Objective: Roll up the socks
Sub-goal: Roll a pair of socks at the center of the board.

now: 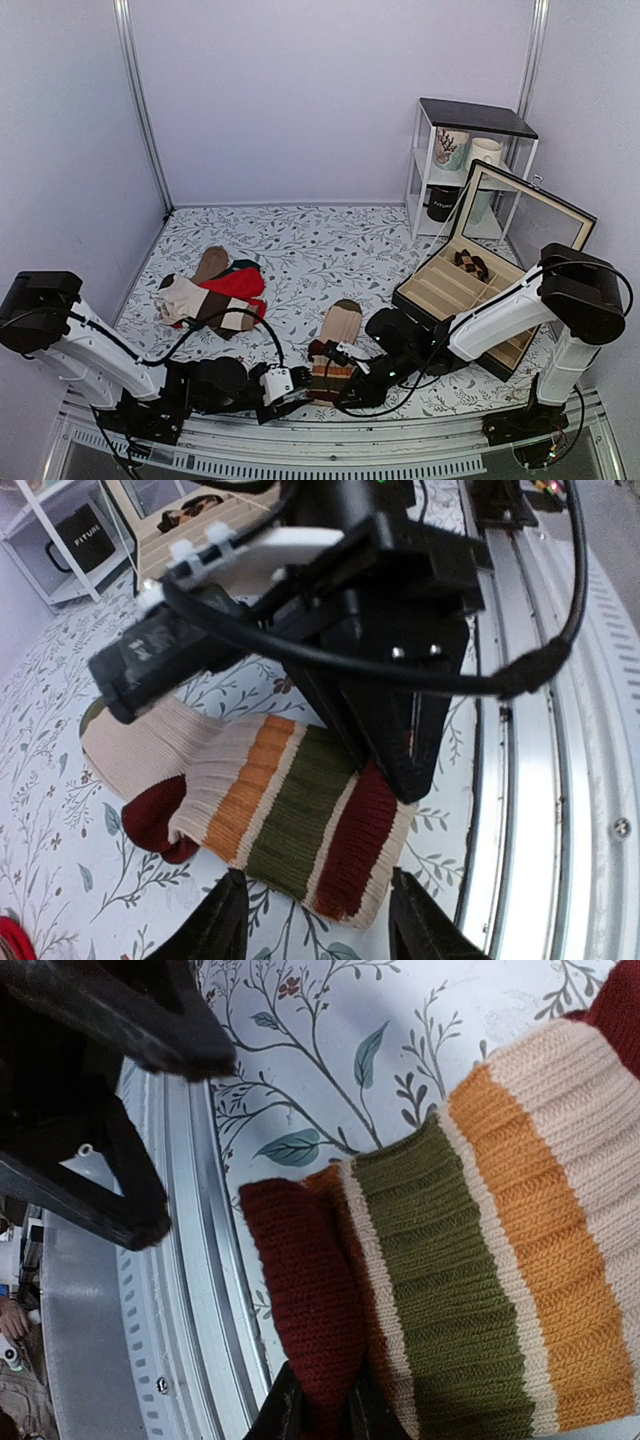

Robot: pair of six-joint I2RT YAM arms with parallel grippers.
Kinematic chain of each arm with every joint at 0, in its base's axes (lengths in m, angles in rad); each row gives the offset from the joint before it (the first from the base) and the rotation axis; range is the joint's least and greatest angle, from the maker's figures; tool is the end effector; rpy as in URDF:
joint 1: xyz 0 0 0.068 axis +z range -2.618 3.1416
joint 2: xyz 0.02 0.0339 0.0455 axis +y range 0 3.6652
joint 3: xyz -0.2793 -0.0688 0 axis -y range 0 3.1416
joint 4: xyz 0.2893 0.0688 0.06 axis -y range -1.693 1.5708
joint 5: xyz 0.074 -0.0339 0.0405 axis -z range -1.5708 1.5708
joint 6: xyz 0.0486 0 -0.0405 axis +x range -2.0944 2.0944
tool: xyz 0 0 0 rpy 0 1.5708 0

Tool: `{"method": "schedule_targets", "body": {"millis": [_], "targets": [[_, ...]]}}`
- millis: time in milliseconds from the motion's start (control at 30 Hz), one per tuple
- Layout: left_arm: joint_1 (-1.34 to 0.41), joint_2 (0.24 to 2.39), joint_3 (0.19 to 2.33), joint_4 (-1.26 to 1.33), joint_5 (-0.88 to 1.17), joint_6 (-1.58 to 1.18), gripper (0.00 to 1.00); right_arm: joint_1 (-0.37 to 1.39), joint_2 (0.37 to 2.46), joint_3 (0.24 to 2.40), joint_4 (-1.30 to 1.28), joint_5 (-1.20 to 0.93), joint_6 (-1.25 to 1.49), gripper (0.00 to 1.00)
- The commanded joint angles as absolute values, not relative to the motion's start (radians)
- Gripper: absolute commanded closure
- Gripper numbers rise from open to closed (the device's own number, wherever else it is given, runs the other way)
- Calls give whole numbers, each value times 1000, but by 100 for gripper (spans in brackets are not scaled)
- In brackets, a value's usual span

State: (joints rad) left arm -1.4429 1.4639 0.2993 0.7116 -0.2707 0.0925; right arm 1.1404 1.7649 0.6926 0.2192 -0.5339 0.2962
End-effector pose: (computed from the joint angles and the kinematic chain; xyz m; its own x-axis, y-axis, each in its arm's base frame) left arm 0.0471 -0.2644 0.0963 0.0299 0.4656 -0.8845 0.9262 0.3197 0.1996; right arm 0.1198 0.3203 0.0749 -0.5697 -0.6388 -0.5171 -0.7901 0.2524 0.5586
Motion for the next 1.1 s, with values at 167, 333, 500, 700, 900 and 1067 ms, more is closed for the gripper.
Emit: {"method": "schedule_targets", "body": {"millis": [167,333,500,700,900,1067], "targets": [[-1457,1647,382,762,-237,159,53,1131,1858,680,32,-643,350,85],[-1455,1676,397,767,-226,157,58,1129,1864,679,28,-652,354,85],[-1456,1696,404,743,-205,141,74,1129,1866,682,28,-655,353,85],[-1455,1713,402,733,-181,116,86,1128,1870,685,28,-661,354,85],[-1455,1720,400,716,-142,83,100,1126,1867,693,31,-662,354,83],[-1456,1680,392,626,-148,-20,100,1126,1803,689,51,-622,341,71]]}}
